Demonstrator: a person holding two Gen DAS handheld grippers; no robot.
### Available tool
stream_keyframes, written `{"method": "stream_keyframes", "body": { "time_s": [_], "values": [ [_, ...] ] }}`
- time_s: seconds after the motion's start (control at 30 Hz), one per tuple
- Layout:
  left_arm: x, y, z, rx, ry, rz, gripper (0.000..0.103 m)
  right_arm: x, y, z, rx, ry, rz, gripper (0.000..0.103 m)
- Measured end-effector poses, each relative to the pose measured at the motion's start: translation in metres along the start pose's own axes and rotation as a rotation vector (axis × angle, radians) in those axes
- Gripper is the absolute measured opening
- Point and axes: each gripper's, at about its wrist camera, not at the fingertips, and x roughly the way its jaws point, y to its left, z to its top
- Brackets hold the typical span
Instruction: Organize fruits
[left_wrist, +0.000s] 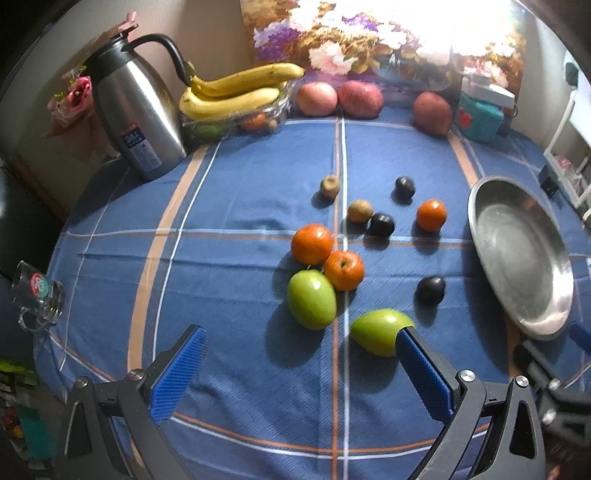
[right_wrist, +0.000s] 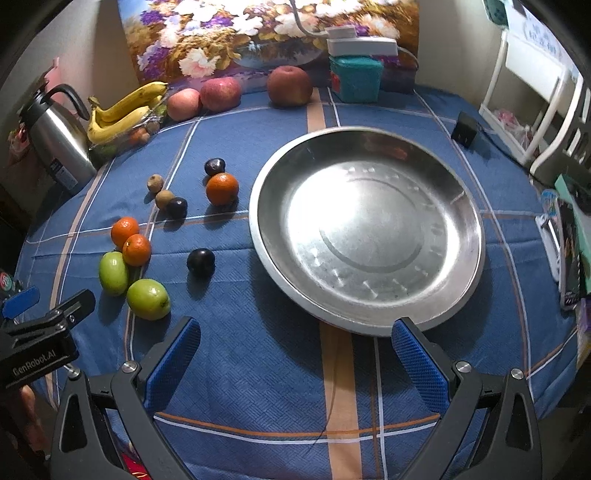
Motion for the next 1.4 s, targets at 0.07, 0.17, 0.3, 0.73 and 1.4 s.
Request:
{"method": "stream_keyframes", "body": {
  "time_s": [0.07, 0.17, 0.3, 0.73, 1.4],
  "values": [
    [-0.004, -0.002, 0.006, 0.006, -0.025, -0.01, 0.103, -0.002, 0.006, 0.002, -0.027, -0.004, 0.012, 0.103],
    [-0.008, 0.0, 0.019, 0.006, -0.037, 0.004, 0.103, -0.011, 0.013, 0.01, -0.022, -0.036, 0.064, 0.103],
    [-0.008, 0.011, 0.037, -0.055, -0.054, 0.024, 0.103, -0.018, 0.017, 0.027, 0.014, -0.064, 0.083, 0.103],
    [0.034, 0.029, 0.059, -0.151, -0.006, -0.038, 0.103, 0.023, 0.047, 0.061, 0.073, 0.103, 0.057, 0.103],
    [0.075, 0.066, 0.037, -0.291, 0.173, -0.12, 0.103, 0.074, 0.11, 0.037, 0.021, 0.254, 0.131, 0.097]
  ]
}}
